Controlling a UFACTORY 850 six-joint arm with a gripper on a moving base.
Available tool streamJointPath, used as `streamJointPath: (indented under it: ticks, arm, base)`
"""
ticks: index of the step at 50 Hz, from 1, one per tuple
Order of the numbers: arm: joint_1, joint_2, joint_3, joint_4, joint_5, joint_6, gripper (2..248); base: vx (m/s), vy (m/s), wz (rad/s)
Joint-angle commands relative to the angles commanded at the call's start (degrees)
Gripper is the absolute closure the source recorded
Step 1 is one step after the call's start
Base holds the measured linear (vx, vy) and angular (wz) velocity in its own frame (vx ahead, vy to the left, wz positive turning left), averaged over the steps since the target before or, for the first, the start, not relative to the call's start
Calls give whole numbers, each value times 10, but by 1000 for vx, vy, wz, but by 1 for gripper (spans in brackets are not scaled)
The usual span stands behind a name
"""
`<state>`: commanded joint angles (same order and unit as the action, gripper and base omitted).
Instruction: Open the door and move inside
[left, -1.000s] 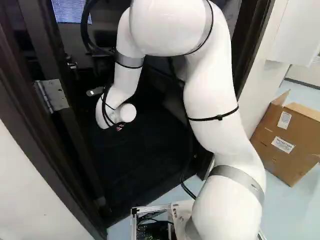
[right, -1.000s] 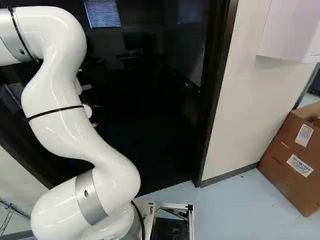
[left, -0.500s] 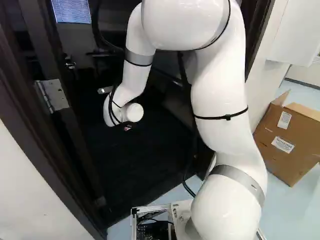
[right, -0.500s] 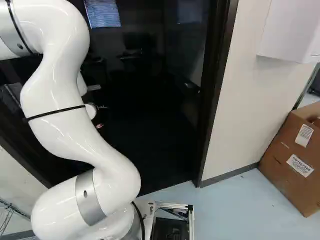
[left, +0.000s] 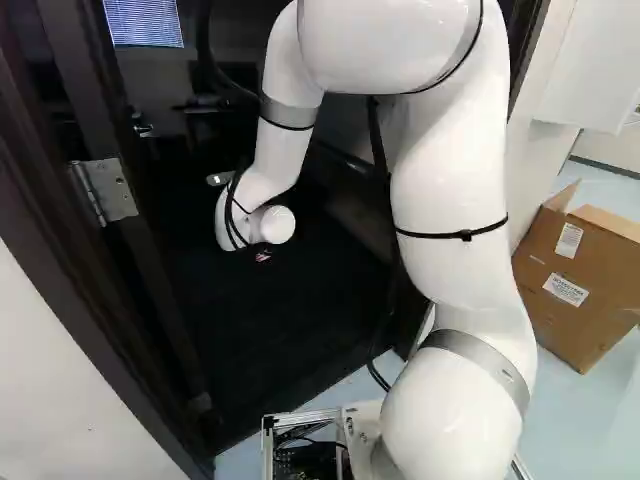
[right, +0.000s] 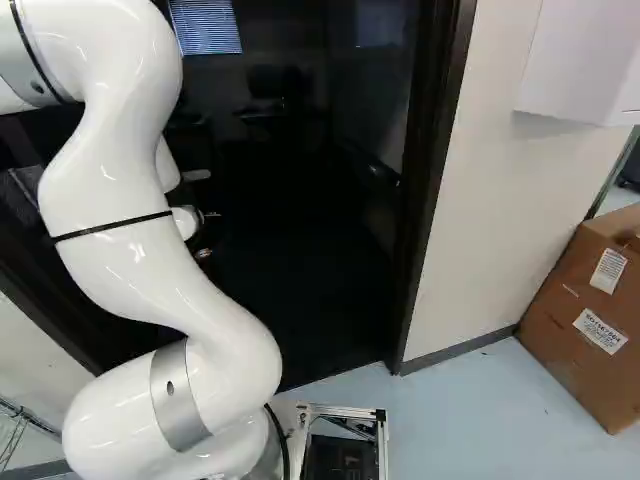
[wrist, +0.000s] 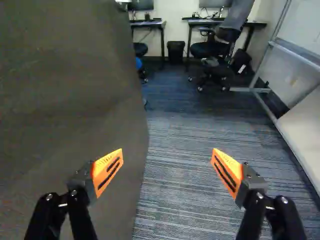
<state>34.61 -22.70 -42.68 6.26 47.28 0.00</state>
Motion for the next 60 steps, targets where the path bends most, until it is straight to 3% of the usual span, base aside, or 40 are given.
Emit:
streamJointPath:
  ticks: [16, 30, 45, 60]
  arm:
    - [-26, 29, 28, -5, 2, 0, 3]
    - [-60, 67, 65, -11, 5, 0, 3]
    - [-109, 122, 119, -20, 9, 0, 3]
    - [-172, 192, 187, -31, 14, 0, 3]
  base:
    - [0, 0, 0]
    - [0, 0, 0]
    - [0, 0, 0]
    - [0, 0, 0]
